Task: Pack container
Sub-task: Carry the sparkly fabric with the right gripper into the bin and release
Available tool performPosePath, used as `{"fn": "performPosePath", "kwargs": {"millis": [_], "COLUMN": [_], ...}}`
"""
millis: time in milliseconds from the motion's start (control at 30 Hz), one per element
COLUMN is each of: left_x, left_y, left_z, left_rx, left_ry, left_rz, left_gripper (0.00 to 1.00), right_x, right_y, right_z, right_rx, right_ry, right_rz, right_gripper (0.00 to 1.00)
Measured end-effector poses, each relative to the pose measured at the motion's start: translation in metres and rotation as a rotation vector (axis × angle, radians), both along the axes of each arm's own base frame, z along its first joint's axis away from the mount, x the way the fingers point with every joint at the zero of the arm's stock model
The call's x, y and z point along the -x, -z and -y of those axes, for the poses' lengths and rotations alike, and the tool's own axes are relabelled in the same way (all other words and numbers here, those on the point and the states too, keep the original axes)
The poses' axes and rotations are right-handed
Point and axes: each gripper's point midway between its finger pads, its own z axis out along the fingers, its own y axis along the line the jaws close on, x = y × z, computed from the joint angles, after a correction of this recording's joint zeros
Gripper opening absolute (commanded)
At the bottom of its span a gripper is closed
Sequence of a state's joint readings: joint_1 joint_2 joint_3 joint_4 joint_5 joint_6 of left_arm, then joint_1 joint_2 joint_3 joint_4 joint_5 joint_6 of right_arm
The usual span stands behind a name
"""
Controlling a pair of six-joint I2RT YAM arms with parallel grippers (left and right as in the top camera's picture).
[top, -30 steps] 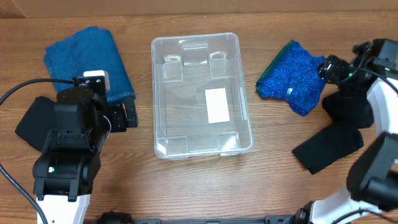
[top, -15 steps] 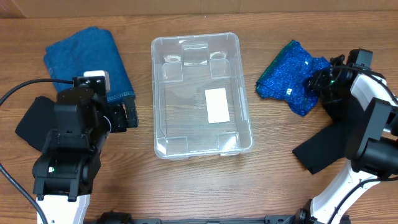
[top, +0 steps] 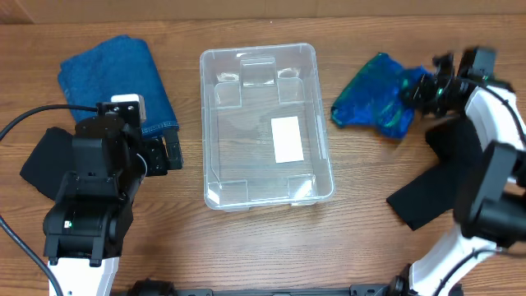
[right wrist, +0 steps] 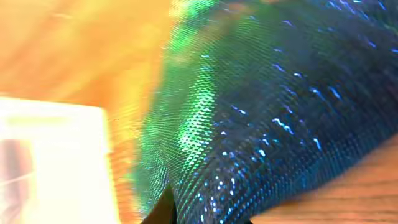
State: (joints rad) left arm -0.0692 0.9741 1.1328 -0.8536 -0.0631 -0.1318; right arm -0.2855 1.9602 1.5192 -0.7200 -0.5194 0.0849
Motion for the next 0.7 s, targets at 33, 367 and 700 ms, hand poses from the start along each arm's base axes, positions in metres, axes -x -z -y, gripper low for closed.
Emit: {"fn": "performPosePath", "kwargs": {"millis": [33, 367, 700], "left_x": [0.000, 0.001, 0.000], "left_y": [0.000, 0.001, 0.006], "left_z": [0.000, 0.000, 0.000], "left_rx": [0.000, 0.000, -0.002], "left_ry": [0.000, 0.000, 0.000], "left_rz": [0.000, -0.004, -0.025], "left_gripper": [1.00, 1.00, 1.00], "right_x": [-0.005, 0.066, 0.066], "right_y": [-0.041, -0.205, -0.044], "right_z": [-0.011, -0.229, -0.367], "right_rx": [0.032, 0.152, 0.148], "right_ry": [-0.035, -0.669, -1.035], "right_rz": [0.077, 0.484, 0.315], "right_gripper": [0.04, 0.04, 0.55]}}
